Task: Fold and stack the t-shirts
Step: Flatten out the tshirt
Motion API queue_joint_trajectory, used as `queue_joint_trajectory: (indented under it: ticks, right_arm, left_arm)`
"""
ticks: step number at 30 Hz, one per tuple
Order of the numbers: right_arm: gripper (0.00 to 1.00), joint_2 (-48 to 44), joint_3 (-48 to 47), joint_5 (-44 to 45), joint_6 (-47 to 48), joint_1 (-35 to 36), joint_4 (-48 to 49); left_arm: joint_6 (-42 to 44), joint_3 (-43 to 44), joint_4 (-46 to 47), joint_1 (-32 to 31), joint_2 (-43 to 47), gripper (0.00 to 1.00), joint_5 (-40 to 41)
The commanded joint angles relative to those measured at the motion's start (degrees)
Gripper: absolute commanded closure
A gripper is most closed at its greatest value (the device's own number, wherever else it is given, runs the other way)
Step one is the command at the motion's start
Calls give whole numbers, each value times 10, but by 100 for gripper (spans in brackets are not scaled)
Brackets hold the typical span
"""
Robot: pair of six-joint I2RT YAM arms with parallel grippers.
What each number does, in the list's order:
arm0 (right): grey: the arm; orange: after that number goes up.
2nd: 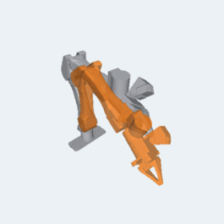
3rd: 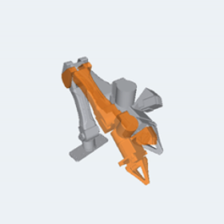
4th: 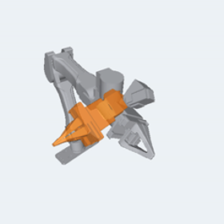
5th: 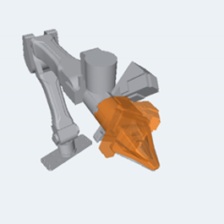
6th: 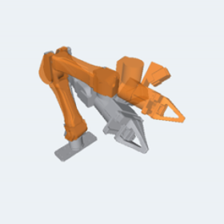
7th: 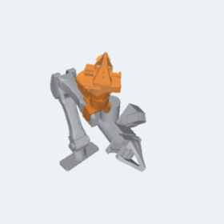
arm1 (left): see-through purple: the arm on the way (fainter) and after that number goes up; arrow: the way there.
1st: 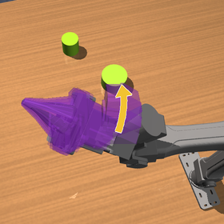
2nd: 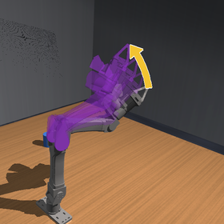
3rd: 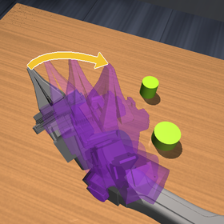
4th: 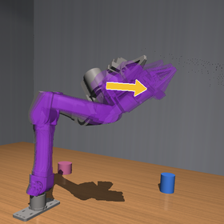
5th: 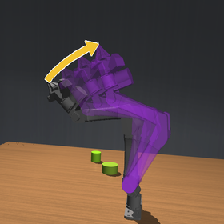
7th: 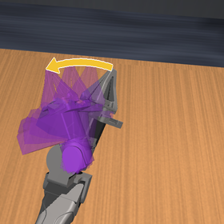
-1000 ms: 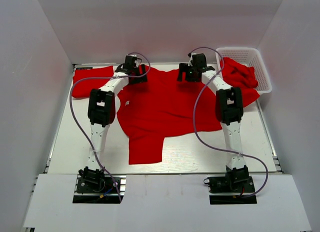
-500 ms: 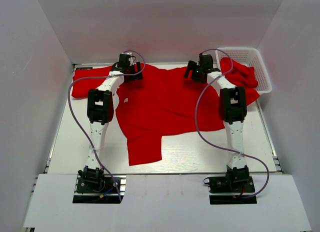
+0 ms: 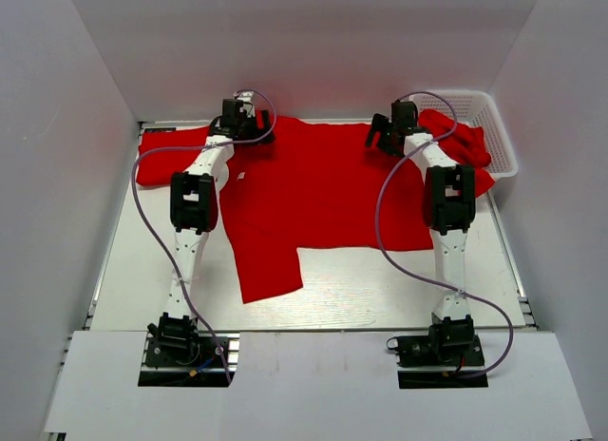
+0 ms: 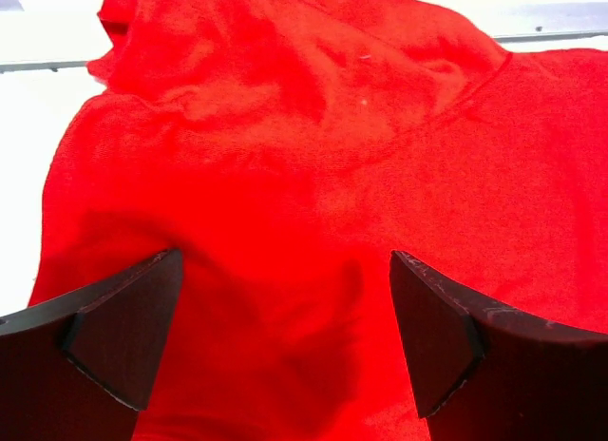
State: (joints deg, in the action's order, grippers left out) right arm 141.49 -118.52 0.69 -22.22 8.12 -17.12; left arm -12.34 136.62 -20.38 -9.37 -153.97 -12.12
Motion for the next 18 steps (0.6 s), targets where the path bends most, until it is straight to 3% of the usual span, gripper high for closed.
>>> queue_joint_trajectory:
  ticks: [1,10,14,15,16,17,18]
  right_arm:
    - [10,-29,-26,-2,66,12,-20]
    - [10,-157,7,29,165,93,-68]
    - [10,-285,158,77,134,123,-63]
    - [10,-360,190,87,114,127,-49]
    - [10,-385,290,94,97,128,-25]
    - [10,-409,323,101,84,131,-15]
    - [10,-476,380,127,70,136,1]
  left_arm:
    - [3,2,-12,0,15,0,-39]
    - [56,-45,-98,0,203,0,-12]
    - [75,-113,-199,-22,314,0,29]
    - [75,-168,-214,-22,341,0,34]
    - [50,-208,-215,-22,371,0,41]
    - [35,-306,-215,-29,406,0,53]
    - [6,-363,-197,-29,484,0,60]
